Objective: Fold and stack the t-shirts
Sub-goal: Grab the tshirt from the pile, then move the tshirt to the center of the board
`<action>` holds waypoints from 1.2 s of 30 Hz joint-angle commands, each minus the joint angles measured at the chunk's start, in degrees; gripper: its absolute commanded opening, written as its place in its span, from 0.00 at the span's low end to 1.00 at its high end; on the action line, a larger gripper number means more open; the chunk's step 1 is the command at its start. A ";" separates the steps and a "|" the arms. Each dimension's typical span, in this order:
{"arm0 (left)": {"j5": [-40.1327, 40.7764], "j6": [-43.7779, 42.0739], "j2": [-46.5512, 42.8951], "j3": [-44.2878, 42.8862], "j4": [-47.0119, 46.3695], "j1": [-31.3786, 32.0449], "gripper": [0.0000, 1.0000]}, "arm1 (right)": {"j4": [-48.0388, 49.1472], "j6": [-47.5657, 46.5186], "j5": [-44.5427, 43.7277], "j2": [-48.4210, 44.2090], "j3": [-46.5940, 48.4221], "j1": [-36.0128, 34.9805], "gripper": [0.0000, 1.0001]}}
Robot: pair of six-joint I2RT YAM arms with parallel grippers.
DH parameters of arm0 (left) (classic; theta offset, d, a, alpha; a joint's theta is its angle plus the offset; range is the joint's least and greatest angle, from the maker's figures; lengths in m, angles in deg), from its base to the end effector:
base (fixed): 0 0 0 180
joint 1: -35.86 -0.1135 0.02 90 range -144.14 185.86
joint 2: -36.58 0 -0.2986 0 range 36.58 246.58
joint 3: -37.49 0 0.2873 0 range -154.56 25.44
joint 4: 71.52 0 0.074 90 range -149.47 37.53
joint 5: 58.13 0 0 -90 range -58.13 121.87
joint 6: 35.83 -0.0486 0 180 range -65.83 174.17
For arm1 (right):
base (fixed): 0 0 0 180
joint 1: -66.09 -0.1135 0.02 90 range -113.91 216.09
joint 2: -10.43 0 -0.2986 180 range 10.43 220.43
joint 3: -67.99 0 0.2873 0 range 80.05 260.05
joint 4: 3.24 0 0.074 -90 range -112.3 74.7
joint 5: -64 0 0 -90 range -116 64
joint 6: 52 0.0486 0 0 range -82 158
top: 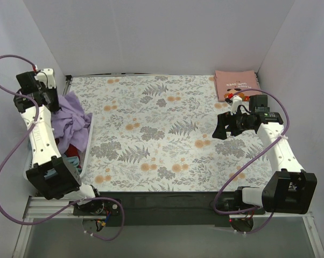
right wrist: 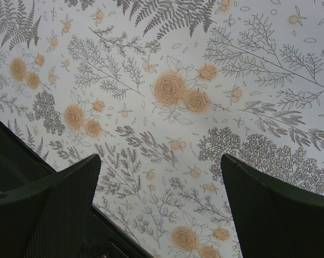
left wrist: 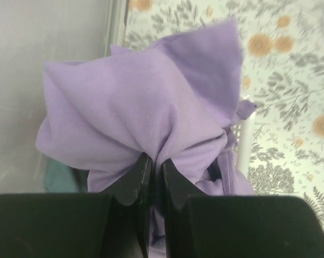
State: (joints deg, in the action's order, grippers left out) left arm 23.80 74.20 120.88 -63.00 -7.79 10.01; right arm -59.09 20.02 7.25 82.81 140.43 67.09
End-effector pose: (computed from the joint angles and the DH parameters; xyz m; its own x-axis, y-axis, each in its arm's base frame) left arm 0.3168 0.1459 0.4006 -0.5051 -0.6216 -0.5988 -0.5529 0.7658 -0.3285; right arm 0.2818 0.0217 0.3036 -0.6958 -0.2460 -0.6747 -0.5345 0.8049 0.2577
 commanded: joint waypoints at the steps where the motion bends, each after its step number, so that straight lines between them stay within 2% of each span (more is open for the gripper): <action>1: -0.79 2.38 -4.14 -7.87 -1.59 0.71 0.00 | -0.86 -0.39 1.37 -1.28 1.58 -0.03 0.98; 5: -5.46 3.43 -4.67 -15.15 -2.02 1.75 0.00 | -0.94 -0.30 1.55 -1.19 1.67 -0.03 0.98; 11: -0.90 4.14 0.08 -23.79 4.20 3.61 0.00 | -1.12 -0.39 1.46 -1.27 2.11 0.06 0.98; 18: 7.35 1.24 -7.82 -12.73 3.43 3.52 0.00 | -1.12 -0.48 1.81 -1.01 1.93 -0.03 0.98; 23: 12.02 -2.09 -13.27 -3.24 -0.34 0.54 0.00 | -1.12 -0.39 2.60 0.30 2.20 -0.03 0.98; 27: 12.74 -4.65 -12.58 4.67 -5.62 -4.55 0.00 | -1.56 -0.30 2.96 1.27 2.90 -0.12 0.98; 30: 10.37 -6.05 -10.82 8.37 -6.68 -6.50 0.00 | -1.65 -0.30 2.78 1.62 2.99 -0.03 0.98; 32: 8.17 -6.41 -10.20 9.51 -5.54 -6.59 0.11 | -1.65 -0.39 2.78 1.80 2.99 -0.12 0.98; 35: 1.60 -7.29 -10.11 9.78 -3.00 -6.59 0.36 | -1.65 -0.57 2.52 1.98 2.55 -0.12 0.98; 36: 0.70 -7.55 -10.11 9.35 -2.47 -6.59 0.39 | -1.65 -0.57 2.43 1.98 2.46 -0.12 0.98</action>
State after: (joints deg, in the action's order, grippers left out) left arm 30.20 68.65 112.70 -52.73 -9.80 3.32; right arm -60.09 19.95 8.72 84.77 141.13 67.09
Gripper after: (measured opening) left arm 0.362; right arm 0.984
